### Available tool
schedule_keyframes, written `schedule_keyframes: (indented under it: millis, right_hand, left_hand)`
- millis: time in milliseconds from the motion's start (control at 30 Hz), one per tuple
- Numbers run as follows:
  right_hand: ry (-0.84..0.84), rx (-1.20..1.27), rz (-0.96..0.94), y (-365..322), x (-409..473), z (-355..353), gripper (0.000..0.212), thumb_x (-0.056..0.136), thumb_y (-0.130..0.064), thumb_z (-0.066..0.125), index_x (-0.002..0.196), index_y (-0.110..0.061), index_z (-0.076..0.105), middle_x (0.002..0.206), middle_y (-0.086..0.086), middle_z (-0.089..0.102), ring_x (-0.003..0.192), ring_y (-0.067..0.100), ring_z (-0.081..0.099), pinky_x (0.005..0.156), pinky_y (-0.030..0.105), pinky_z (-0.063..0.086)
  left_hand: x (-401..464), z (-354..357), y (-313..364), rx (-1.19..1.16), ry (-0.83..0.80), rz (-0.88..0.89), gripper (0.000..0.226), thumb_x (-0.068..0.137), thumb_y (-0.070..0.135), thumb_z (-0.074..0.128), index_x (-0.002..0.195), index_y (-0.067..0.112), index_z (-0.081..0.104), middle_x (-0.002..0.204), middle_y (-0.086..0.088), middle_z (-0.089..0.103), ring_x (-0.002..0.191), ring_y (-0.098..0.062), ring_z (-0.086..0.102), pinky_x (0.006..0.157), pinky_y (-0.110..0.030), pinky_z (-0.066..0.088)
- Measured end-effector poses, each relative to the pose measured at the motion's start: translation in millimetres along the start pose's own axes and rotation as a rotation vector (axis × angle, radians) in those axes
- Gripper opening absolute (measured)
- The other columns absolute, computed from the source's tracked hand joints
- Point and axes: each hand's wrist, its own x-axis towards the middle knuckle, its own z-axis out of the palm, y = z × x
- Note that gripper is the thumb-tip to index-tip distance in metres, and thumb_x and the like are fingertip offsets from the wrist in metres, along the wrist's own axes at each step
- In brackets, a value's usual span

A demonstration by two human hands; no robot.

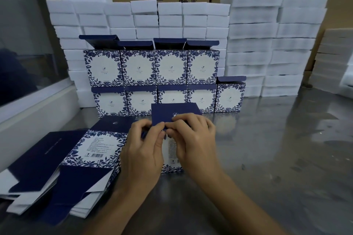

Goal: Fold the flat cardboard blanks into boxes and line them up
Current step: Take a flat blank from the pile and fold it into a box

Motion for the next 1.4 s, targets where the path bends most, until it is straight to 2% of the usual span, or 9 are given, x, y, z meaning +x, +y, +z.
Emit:
schedule_keyframes:
  millis: [333,500,733,967,1067,1133,1267,1333,1400]
  right_hand:
    - [0.088,0.159,0.083,24.3,-4.8,0.3,0.032,0.097,-0.031,0.056,0.102,-0.004,0.072,0.114,0.01,0.062,0.107,0.025,0.059,0.087,0.035,0.051]
    - [0.084,0.211,0.102,28.6,-1.5,0.7,0.032,0.097,-0.03,0.055,0.093,-0.002,0.07,0.107,0.008,0.061,0.101,0.026,0.059,0.082,0.034,0.05]
    - [0.035,0.305,0.233,40.9,-6.4,-1.2,0.029,0.096,-0.027,0.058,0.111,-0.003,0.063,0.122,-0.001,0.055,0.109,0.003,0.052,0.09,0.004,0.038]
    - [0.033,0.393,0.28,46.9,-5.0,3.8,0.026,0.101,-0.036,0.045,0.105,-0.016,0.061,0.116,-0.011,0.056,0.11,-0.002,0.055,0.089,0.019,0.047]
    - [0.067,0.621,0.521,51.6,-5.5,1.1,0.027,0.109,-0.035,0.03,0.11,-0.032,0.057,0.116,-0.008,0.065,0.089,0.004,0.062,0.079,0.025,0.05]
    - [0.013,0.774,0.679,56.4,-5.2,-1.9,0.024,0.11,-0.024,0.031,0.12,-0.034,0.05,0.124,0.003,0.063,0.077,0.015,0.06,0.069,0.032,0.054]
    - [-0.25,0.868,0.769,62.6,-11.7,-1.6,0.048,0.102,-0.04,0.045,0.148,-0.034,0.033,0.139,0.0,0.056,0.12,0.019,0.061,0.102,0.038,0.05]
    - [-0.307,0.919,0.778,62.4,-12.9,-1.6,0.064,0.089,-0.05,0.051,0.148,-0.032,0.035,0.134,-0.004,0.061,0.116,0.008,0.063,0.089,0.02,0.052]
    - [-0.292,0.926,0.753,61.2,-11.7,-3.5,0.055,0.082,-0.046,0.058,0.132,-0.026,0.05,0.119,0.0,0.067,0.096,-0.001,0.068,0.072,0.01,0.05]
  left_hand:
    - [2.7,0.9,-3.3,-0.002,-0.031,0.006,0.035,0.1,0.029,0.045,0.115,0.009,0.068,0.113,-0.008,0.054,0.09,-0.019,0.06,0.055,-0.027,0.048]
    - [3.4,0.7,-3.0,0.001,-0.034,0.001,0.034,0.1,0.031,0.045,0.115,0.012,0.069,0.115,-0.006,0.056,0.085,-0.015,0.06,0.052,-0.026,0.048]
    - [3.0,1.0,-3.9,-0.014,-0.037,-0.011,0.036,0.1,0.032,0.044,0.117,0.012,0.068,0.117,-0.005,0.055,0.085,-0.012,0.059,0.057,-0.02,0.042]
    - [-0.2,0.4,-5.7,-0.041,-0.061,0.005,0.036,0.099,0.032,0.045,0.122,0.013,0.064,0.122,-0.004,0.052,0.085,-0.009,0.058,0.052,-0.022,0.048]
    - [-1.9,1.4,-7.5,-0.091,-0.063,-0.018,0.037,0.098,0.03,0.045,0.125,0.011,0.062,0.125,-0.007,0.052,0.084,-0.002,0.053,0.052,-0.028,0.054]
    - [-3.6,1.0,-9.6,-0.117,-0.062,-0.04,0.038,0.098,0.027,0.043,0.127,0.011,0.061,0.128,-0.007,0.053,0.089,0.003,0.049,0.057,-0.028,0.055]
    - [-7.1,1.9,-10.0,-0.144,-0.07,-0.064,0.046,0.1,0.029,0.039,0.14,0.012,0.052,0.142,-0.003,0.049,0.111,-0.001,0.053,0.079,-0.024,0.052]
    - [-9.0,3.7,-11.1,-0.121,-0.126,-0.091,0.063,0.098,0.045,0.038,0.152,0.013,0.031,0.157,-0.004,0.034,0.142,-0.01,0.032,0.109,-0.034,0.037]
    - [-10.2,3.1,-10.8,-0.091,-0.217,-0.124,0.088,0.091,0.069,0.033,0.156,0.017,0.006,0.165,0.0,0.004,0.151,-0.012,0.002,0.118,-0.04,0.014]
